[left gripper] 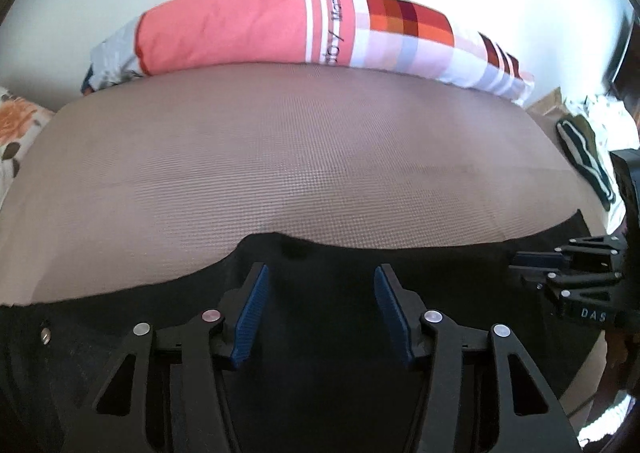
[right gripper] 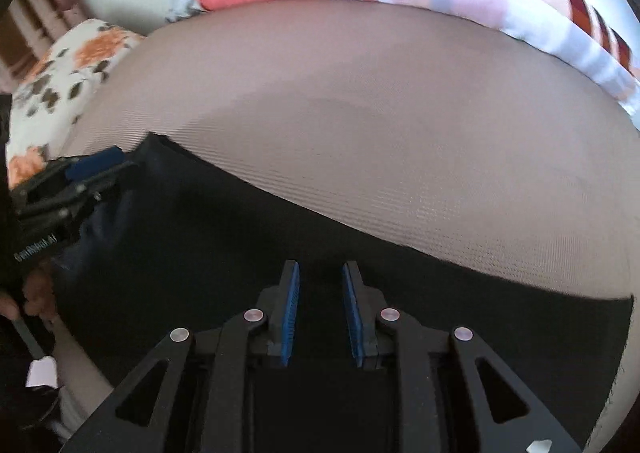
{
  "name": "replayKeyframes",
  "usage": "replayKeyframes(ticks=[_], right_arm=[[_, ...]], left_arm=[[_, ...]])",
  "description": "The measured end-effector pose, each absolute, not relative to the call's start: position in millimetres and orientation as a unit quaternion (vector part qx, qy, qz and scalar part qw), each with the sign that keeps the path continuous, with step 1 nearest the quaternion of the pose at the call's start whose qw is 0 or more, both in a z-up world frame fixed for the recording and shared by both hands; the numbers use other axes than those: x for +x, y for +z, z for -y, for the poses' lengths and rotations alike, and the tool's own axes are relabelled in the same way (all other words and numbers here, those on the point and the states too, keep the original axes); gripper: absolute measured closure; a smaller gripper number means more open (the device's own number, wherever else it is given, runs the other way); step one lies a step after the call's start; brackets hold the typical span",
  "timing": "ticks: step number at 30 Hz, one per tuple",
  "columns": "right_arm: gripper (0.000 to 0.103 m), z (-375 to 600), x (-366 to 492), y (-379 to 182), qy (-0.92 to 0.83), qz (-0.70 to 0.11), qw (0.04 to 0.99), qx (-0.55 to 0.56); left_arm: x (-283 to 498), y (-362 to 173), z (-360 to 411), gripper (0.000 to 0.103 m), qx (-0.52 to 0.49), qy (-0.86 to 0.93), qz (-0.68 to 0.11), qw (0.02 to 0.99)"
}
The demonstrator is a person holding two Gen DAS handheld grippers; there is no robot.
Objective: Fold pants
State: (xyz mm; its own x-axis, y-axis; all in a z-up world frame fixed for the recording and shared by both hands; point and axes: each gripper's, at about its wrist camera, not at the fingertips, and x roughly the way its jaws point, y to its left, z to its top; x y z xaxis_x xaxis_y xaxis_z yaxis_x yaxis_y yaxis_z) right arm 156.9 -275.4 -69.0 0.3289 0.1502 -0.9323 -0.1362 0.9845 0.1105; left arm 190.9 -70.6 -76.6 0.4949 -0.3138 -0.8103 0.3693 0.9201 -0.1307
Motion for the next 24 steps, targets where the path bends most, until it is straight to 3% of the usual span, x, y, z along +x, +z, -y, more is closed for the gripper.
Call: replayKeyframes(ticks=[4,17,19,21,24], right_arm=[[0.083,279,161,-80,0.071,-0.565,0.822,0.005],[0.082,298,168,-68,0.091,-0.550,0.829,0.045],[0.076,314,161,-50,0.115,-0.533,0.835,0.074],[0.062,335,151,-31,0.121,-0.512,0.846,0.087],[0.062,379,129,-9,0.106,-0.479,0.866,0.099]], left_arm=[[206,-91,75,0.054,0.037,-0.188,-0.475,0.859],[201,-92,86,0.054,0.077,-0.176,-0.460,0.867],[197,-84,80,0.054,0.058,-0.183,-0.460,0.867],[189,-76,74,0.054,0.044,-0.180,-0.455,0.871],[174,-69,67,0.053,0.032,-0.175,-0.455,0.873]])
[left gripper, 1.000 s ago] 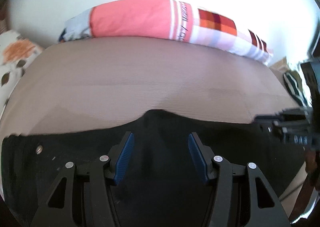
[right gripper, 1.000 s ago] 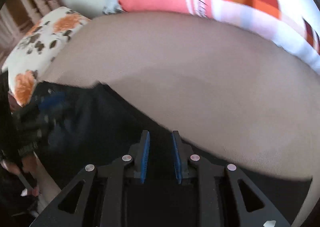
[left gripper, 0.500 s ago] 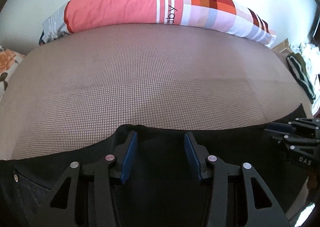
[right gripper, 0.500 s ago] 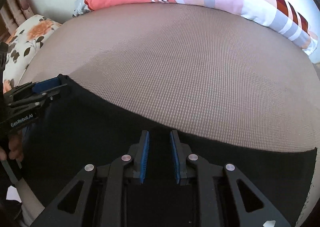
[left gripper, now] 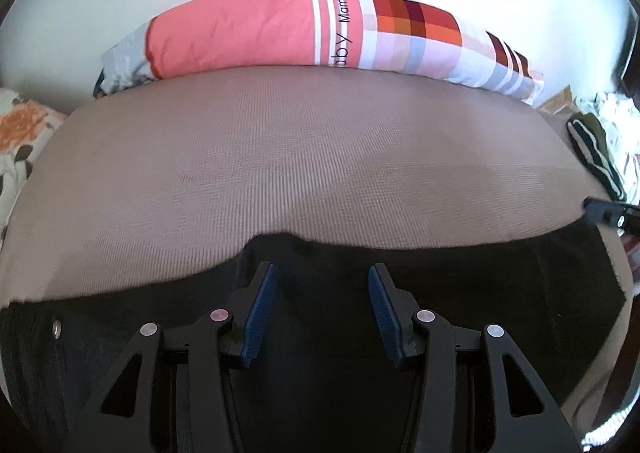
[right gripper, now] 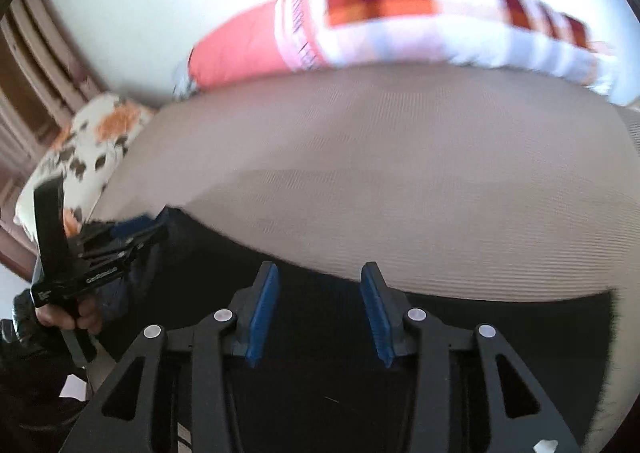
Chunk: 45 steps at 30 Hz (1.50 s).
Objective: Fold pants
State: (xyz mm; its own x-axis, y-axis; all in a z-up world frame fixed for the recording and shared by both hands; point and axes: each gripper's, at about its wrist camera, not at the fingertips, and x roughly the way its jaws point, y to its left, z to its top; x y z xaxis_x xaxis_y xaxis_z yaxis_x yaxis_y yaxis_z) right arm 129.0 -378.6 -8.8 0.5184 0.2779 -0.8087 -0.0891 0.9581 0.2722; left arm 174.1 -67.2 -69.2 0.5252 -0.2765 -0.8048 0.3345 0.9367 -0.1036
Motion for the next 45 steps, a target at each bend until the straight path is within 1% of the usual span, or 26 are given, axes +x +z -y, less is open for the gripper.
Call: replayKeyframes(ticks=[2,5,8,11,15,19,21,25,31,34,35,37,40,45], right_arm=[[0.061,409,117,-3,0.088,-0.476,0.868,0.109],[0.060,468,100,-5,0.050,-0.503,0.851,0.142],[0.060,527,77,-11,0.017,-0.509,0.839,0.191],[0.060,574,54,-23,-0.007,-0.521,0.823,0.229],[0.060,614,32,-43,-0.011,-0.537,0.801,0.266],[0.063,628,22,-57,0.010,-0.547,0.787,0.284],[0.068,632,20,-64,0.022,-0.550,0.782,0.292],[0.071,634,25,-72,0.033,-0.560,0.777,0.286],[0.079,633,36,-80,0.082,-0.557,0.770,0.300],[0.087,631,43,-86,0.107,-0.552,0.768,0.306],[0.091,630,46,-88,0.113,-0.551,0.766,0.310],[0.095,629,51,-92,0.122,-0.546,0.763,0.324],[0.096,624,57,-93,0.114,-0.540,0.766,0.330],[0.096,610,50,-80,0.067,-0.543,0.777,0.311]], left_arm=[[162,-67,63,0.053,0.022,-0.176,-0.458,0.871],[144,-67,60,0.053,0.015,-0.173,-0.462,0.870],[131,-70,60,0.053,0.006,-0.176,-0.478,0.861],[120,-76,64,0.052,0.001,-0.176,-0.494,0.852],[112,-81,72,0.052,0.008,-0.172,-0.503,0.847],[108,-82,79,0.052,0.009,-0.171,-0.508,0.844],[107,-83,83,0.052,0.012,-0.168,-0.512,0.842],[106,-85,89,0.052,0.011,-0.164,-0.519,0.839],[105,-92,99,0.052,0.019,-0.156,-0.530,0.833],[106,-95,101,0.052,0.010,-0.151,-0.535,0.831],[107,-97,102,0.052,0.007,-0.150,-0.537,0.830],[106,-99,105,0.052,0.012,-0.148,-0.536,0.831],[106,-98,109,0.052,0.024,-0.148,-0.533,0.833],[106,-95,107,0.052,0.014,-0.152,-0.531,0.834]])
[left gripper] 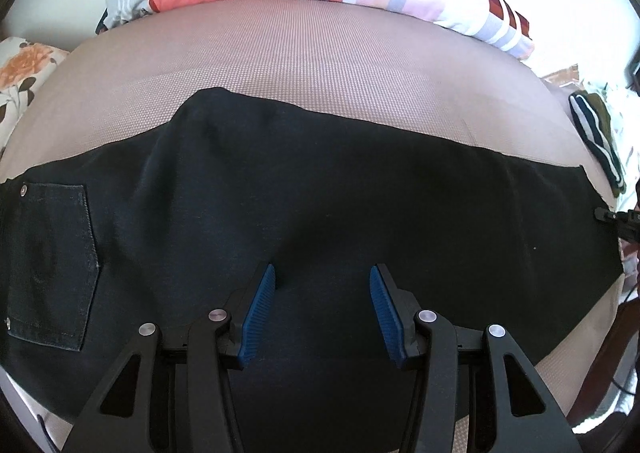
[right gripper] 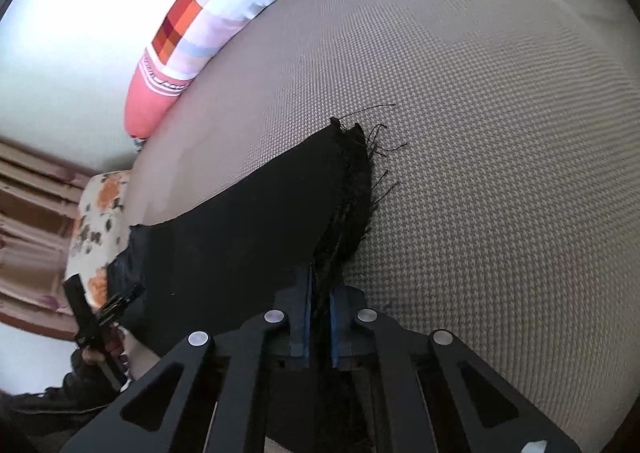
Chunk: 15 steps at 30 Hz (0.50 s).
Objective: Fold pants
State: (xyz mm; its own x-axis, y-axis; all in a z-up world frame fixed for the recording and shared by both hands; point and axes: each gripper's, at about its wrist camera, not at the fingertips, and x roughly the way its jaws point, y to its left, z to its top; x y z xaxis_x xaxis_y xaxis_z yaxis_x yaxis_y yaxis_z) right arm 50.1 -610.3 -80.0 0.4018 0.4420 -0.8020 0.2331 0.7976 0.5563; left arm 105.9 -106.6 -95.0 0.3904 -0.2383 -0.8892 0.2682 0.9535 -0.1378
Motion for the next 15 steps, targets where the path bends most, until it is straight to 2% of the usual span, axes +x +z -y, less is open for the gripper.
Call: replayKeyframes(ticks=[7,15], right_arm=[[0.096,565,47,-38,0.095,-0.505,0.790,0.335],[0.096,471,81,-22,0.120,-0.526,0.779,0.320]], left_arm=[[104,-86,95,0.052,-0.001,-0.160,-0.517,0.841],[98,-73,63,0.052,-0.021,-0.158,-0.490,0.857]])
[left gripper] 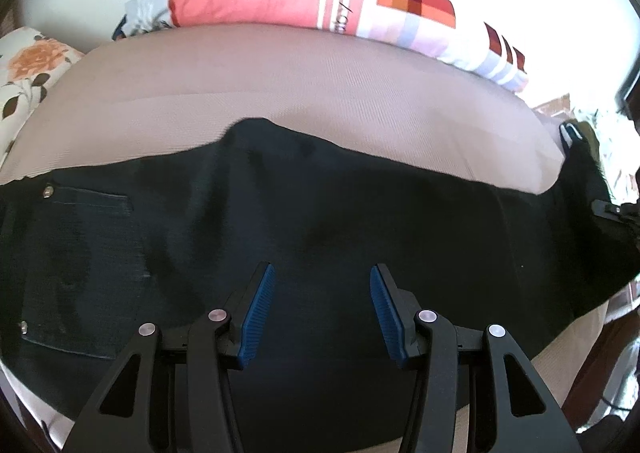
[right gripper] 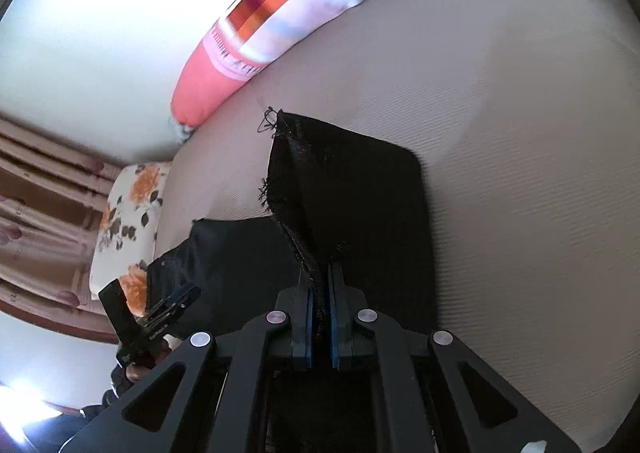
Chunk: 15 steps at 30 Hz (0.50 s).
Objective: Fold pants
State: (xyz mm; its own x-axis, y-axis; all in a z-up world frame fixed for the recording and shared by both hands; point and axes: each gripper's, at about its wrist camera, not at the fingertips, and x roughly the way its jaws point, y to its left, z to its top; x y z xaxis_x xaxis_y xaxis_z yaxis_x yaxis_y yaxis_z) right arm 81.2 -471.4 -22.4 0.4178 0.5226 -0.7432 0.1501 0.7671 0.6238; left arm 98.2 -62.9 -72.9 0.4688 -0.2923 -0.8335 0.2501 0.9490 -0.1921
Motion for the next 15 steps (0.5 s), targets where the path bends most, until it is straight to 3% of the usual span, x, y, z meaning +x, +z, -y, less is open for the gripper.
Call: replayKeyframes(ticks=[15], right_arm=[[0.096,277,165,-50,0.220,-0.578,0.748,0.240]], left_arm=[[86,-62,-7,0.052,-0.069,-0.150,-0.445,0.880]])
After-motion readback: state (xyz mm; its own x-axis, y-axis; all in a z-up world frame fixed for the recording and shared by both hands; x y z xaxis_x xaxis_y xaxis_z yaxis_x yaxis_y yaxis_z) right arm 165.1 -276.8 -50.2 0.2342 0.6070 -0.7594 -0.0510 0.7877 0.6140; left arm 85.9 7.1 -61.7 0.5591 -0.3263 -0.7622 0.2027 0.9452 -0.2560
